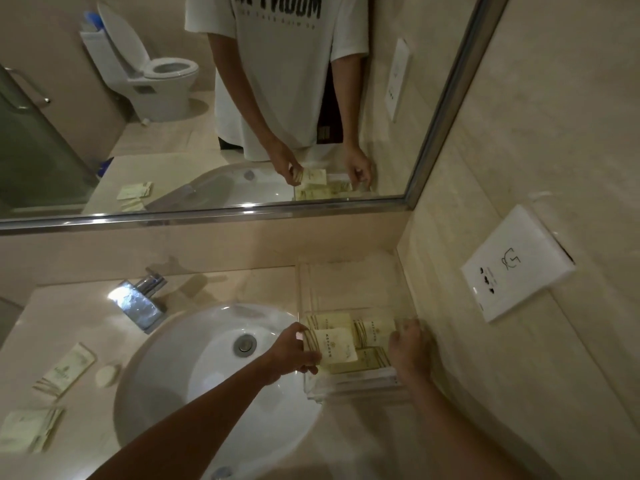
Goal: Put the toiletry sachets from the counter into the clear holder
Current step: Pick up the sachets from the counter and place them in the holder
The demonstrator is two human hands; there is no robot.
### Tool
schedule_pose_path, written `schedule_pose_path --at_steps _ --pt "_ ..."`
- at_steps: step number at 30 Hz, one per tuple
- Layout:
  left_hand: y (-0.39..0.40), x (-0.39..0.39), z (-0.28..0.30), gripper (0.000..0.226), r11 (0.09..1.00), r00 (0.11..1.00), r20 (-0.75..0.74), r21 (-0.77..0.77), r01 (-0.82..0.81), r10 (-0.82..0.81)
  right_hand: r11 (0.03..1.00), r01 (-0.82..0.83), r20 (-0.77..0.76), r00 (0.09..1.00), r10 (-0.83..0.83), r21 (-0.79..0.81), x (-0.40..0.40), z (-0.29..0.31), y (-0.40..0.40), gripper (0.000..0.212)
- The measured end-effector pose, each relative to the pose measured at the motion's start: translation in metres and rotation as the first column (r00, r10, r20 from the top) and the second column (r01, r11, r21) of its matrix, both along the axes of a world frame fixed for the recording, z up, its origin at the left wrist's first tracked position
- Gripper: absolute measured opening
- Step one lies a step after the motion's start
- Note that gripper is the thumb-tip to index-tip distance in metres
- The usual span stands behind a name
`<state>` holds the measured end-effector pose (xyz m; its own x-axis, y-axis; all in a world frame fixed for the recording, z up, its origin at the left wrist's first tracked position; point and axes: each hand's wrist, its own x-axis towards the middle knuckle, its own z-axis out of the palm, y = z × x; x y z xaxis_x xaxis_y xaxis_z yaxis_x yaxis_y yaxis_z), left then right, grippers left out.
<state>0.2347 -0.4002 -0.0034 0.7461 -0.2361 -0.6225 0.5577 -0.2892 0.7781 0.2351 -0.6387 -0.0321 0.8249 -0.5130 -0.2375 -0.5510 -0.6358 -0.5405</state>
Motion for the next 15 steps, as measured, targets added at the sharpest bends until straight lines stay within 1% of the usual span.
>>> schedule_pose_path --at_steps 3,5,8,12,15 --pt "-0.022 0.002 -0.006 0.031 0.996 0.995 -0.054 -0.023 -0.09 0.088 0.998 -0.018 0.034 0.999 0.02 -0.065 -0.003 0.008 -0.007 0.021" --pt "-0.038 0.003 -0.011 0.023 0.994 0.99 -0.097 -0.01 -0.108 0.107 0.994 -0.014 0.074 0.997 0.022 -0.105 -0.004 0.014 -0.012 0.016" --pt "-0.062 0.004 -0.018 0.021 0.993 0.979 -0.168 -0.004 -0.122 0.119 0.992 -0.008 0.137 0.99 0.025 -0.124 -0.005 0.025 -0.017 0.008" --pt "-0.088 0.006 -0.027 0.015 0.972 0.931 -0.299 -0.046 -0.232 0.208 0.983 -0.048 0.17 0.982 0.079 -0.176 -0.003 0.034 -0.016 0.004" --pt "-0.103 0.009 -0.034 0.026 0.971 0.919 -0.325 -0.015 -0.239 0.222 0.971 -0.09 0.16 0.979 0.128 -0.222 -0.003 0.04 -0.015 0.003"
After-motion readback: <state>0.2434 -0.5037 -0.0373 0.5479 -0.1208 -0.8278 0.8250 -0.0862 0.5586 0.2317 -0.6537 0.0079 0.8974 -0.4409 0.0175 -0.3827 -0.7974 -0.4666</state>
